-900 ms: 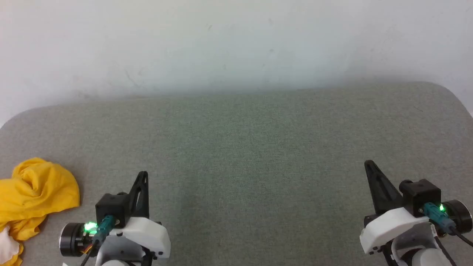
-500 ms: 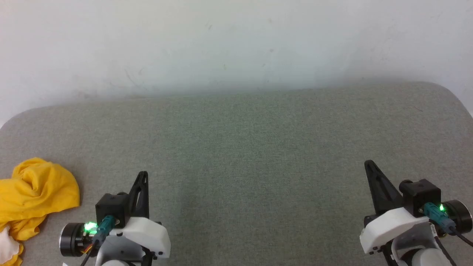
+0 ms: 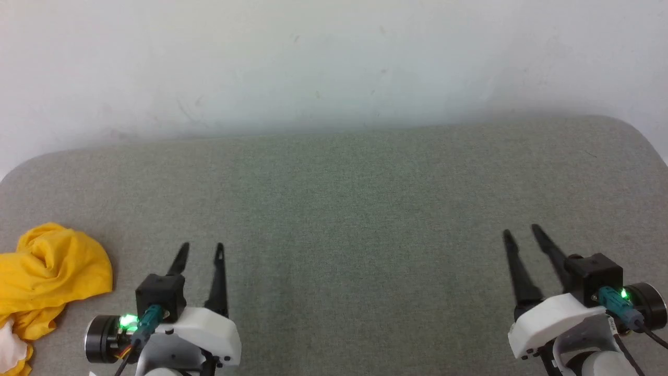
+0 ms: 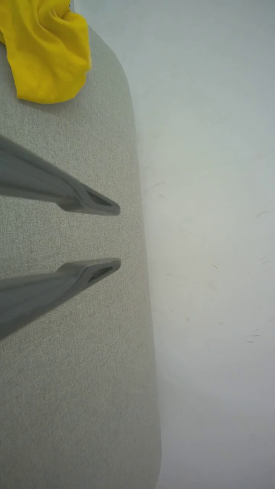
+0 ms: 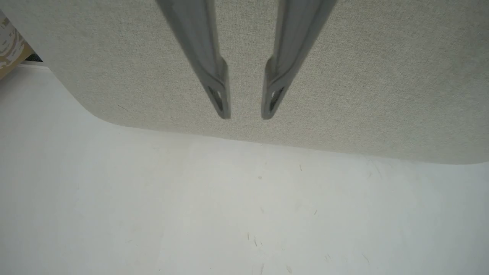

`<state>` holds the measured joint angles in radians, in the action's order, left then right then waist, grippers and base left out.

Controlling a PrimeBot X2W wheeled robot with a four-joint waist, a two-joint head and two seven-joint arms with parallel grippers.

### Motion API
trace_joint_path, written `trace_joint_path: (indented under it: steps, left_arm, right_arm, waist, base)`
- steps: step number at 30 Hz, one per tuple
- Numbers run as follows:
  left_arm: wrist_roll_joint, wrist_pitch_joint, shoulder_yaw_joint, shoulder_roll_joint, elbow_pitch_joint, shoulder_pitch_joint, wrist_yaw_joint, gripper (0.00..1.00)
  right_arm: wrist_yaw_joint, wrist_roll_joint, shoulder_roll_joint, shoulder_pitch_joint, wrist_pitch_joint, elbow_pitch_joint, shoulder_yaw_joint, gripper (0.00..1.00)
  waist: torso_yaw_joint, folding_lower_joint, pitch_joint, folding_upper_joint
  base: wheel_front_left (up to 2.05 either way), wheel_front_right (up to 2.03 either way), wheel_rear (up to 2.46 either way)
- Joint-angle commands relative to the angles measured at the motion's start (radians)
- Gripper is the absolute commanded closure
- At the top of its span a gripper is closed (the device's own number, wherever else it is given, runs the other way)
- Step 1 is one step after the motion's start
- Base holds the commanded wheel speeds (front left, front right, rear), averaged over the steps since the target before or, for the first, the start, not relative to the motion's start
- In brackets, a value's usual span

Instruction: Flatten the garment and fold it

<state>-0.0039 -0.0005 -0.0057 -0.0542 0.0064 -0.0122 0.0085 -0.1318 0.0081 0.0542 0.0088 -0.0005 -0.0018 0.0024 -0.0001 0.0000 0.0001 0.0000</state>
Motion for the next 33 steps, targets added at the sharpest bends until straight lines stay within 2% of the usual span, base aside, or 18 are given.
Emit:
trace_joint_path:
  steps: [1, 20, 33]
  left_arm:
    - [-0.005, -0.006, -0.002, 0.0, 0.004, 0.001, -0.002, 0.0]
    - [-0.048, -0.044, -0.012, 0.001, 0.025, 0.013, -0.009, 0.0]
    - [-0.084, -0.071, 0.0, 0.001, 0.035, 0.017, -0.008, 0.0]
  right_arm:
    - [0.0, 0.004, 0.0, 0.0, -0.005, 0.003, -0.001, 0.0]
    - [0.0, 0.034, -0.001, -0.005, -0.043, 0.034, -0.011, 0.0]
    - [0.0, 0.046, -0.001, -0.009, -0.07, 0.053, -0.017, 0.0]
  waist:
    - [0.0, 0.0, 0.0, 0.0]
    - [0.012, 0.0, -0.001, 0.0]
    - [0.07, 0.0, 0.001, 0.0]
  base:
    - [0.0, 0.0, 0.0]
    - [0.0, 0.0, 0.0]
    - [0.0, 0.0, 0.0]
